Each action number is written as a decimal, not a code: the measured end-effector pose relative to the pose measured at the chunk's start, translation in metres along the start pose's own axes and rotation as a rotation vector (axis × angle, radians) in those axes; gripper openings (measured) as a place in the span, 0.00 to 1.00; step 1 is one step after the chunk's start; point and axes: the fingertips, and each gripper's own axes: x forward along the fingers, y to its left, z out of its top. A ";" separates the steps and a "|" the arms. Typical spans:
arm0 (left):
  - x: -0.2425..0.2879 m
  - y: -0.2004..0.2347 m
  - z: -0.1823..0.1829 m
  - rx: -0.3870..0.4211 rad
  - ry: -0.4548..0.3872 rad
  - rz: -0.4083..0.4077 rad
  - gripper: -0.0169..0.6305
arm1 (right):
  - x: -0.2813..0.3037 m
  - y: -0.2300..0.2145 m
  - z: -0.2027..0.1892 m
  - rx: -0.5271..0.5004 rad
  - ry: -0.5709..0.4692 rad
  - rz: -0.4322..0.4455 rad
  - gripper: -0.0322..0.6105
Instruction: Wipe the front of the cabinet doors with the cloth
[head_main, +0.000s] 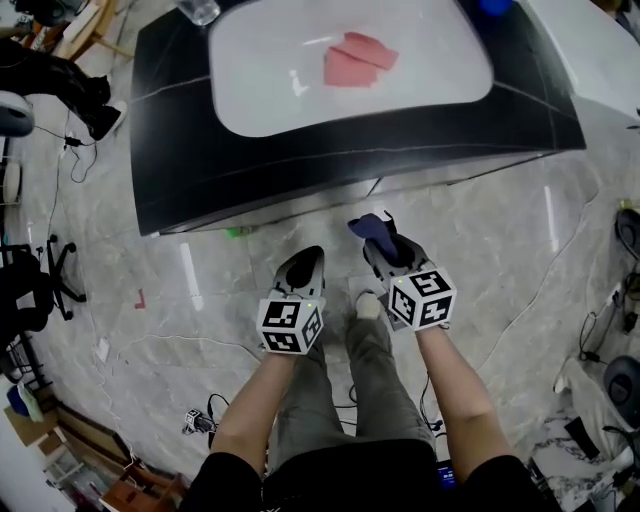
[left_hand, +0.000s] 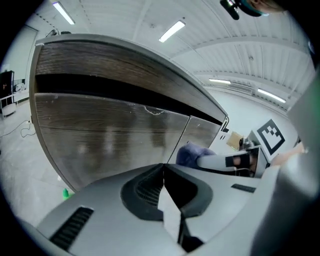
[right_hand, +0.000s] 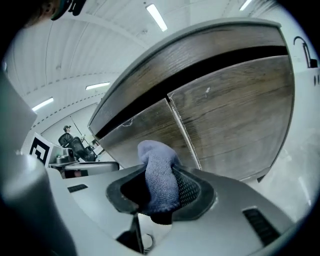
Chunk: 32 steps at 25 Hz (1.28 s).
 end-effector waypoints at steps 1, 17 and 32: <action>-0.006 -0.002 0.002 -0.002 -0.002 0.000 0.04 | -0.007 0.003 0.002 0.012 -0.007 -0.003 0.24; -0.091 -0.057 0.040 -0.046 -0.088 0.009 0.04 | -0.093 0.087 0.022 -0.050 0.008 0.078 0.24; -0.115 -0.049 0.038 -0.017 -0.088 -0.058 0.04 | -0.087 0.119 0.016 -0.054 0.028 0.016 0.24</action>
